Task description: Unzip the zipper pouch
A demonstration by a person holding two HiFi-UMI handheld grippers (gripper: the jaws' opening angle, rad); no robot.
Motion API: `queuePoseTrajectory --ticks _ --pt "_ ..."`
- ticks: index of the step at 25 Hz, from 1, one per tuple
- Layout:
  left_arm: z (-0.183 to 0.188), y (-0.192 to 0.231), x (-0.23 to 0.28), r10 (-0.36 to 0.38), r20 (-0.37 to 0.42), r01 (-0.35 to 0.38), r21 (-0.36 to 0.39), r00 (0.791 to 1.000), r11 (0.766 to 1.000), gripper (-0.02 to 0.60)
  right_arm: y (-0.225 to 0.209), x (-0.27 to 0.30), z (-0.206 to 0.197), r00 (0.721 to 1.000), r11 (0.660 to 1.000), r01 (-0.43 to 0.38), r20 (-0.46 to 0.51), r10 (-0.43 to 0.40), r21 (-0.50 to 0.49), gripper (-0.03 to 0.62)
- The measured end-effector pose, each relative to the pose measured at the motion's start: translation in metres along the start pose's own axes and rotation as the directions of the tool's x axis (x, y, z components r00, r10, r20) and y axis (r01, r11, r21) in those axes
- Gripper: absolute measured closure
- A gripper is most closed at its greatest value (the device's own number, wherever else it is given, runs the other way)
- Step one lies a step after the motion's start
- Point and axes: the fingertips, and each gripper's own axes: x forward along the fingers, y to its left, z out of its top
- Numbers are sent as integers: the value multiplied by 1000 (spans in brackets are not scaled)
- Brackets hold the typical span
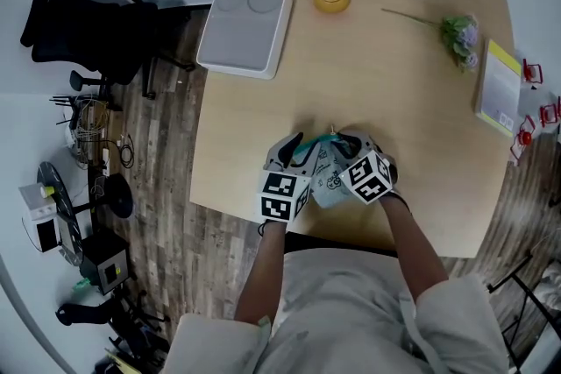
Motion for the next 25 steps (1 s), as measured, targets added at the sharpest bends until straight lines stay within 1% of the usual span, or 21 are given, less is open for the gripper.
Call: queuePoseTrajectory --ticks 2,4,7,9,12,14,16,18,20,22,25 --pt "-1 -3 1 -9 -5 9 3 1000 1000 417 0 -3 1 1000 1000 11 17 -11 -9 510" --pt "-4 -5 -1 -13 -12 13 8 1000 1000 417 3 -8 6 999 999 22 44 -20 -45 520" --pt "-3 -7 -5 -19 -8 19 7 1000 1000 417 10 -21 19 995 986 54 90 -40 -160 530" --pt "1 -12 -8 -40 0 40 0 999 999 417 15 -30 27 991 963 88 123 -58 -256 533" --pt "10 -26 -12 -99 14 99 -7 995 995 419 21 -44 36 982 913 138 174 -76 -383 534" --pt "14 -33 -17 -127 14 127 -8 992 992 421 24 -53 41 976 879 165 200 -82 -448 536" --pt "15 -36 -21 -131 -3 131 -25 991 991 442 26 -62 47 971 846 193 220 -92 -496 536" --pt "18 -41 -23 -134 -11 133 -69 991 989 451 28 -70 51 965 815 225 235 -113 -534 536" --pt "22 -46 -26 -143 7 143 -135 990 980 453 32 -75 55 959 786 255 250 -132 -563 536" --pt "22 -49 -28 -142 22 143 -213 990 967 453 38 -78 59 953 767 279 267 -146 -578 536" --pt "19 -45 -33 -113 57 126 -316 992 940 453 43 -82 60 945 743 303 286 -157 -596 536"
